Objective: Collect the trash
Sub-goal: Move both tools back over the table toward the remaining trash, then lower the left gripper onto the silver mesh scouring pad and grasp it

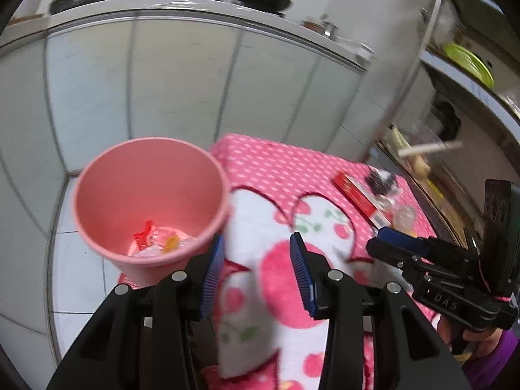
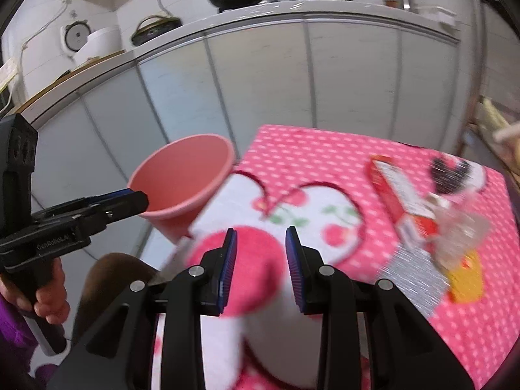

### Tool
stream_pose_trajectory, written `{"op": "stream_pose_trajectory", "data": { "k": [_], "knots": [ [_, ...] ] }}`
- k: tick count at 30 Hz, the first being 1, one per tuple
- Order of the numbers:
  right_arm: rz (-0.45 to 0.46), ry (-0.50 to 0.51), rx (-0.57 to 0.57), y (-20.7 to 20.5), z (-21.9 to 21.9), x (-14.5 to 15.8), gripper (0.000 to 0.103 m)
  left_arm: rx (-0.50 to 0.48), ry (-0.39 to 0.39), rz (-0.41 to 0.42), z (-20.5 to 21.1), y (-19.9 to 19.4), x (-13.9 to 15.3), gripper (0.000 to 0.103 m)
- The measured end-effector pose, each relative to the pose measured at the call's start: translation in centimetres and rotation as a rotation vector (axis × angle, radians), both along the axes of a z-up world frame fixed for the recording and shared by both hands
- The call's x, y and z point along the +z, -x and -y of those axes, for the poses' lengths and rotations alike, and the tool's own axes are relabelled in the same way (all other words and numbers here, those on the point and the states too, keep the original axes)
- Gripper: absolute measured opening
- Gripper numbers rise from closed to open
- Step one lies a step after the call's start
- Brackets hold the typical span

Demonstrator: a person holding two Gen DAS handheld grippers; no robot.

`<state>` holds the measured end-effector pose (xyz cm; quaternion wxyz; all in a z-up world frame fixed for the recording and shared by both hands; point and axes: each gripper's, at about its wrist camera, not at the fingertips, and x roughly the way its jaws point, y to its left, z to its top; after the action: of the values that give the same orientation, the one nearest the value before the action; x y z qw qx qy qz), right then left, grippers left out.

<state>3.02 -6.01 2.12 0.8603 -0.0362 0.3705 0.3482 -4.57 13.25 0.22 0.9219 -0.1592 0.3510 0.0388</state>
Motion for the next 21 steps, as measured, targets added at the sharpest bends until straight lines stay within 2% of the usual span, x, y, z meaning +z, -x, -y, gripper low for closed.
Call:
{"op": "stream_pose_trajectory", "data": {
  "k": [8, 13, 21],
  "knots": [
    [0.023, 0.042, -0.183, -0.2, 8.9, -1.5, 0.031, -0.167, -0.045, -0.038, 6.4, -1.7, -0.4, 0.041],
    [-0.005, 0.034, -0.285, -0.9, 13.6, -2.9, 0.031, -0.283, -0.071, -0.072, 10.7, -3.3, -1.0, 0.041],
    [-0.020, 0.018, -0.357, -1.7, 16.9, -4.5, 0.031, -0.404, -0.109, -0.129, 16.9, -6.6, -3.0, 0.041]
  ]
}}
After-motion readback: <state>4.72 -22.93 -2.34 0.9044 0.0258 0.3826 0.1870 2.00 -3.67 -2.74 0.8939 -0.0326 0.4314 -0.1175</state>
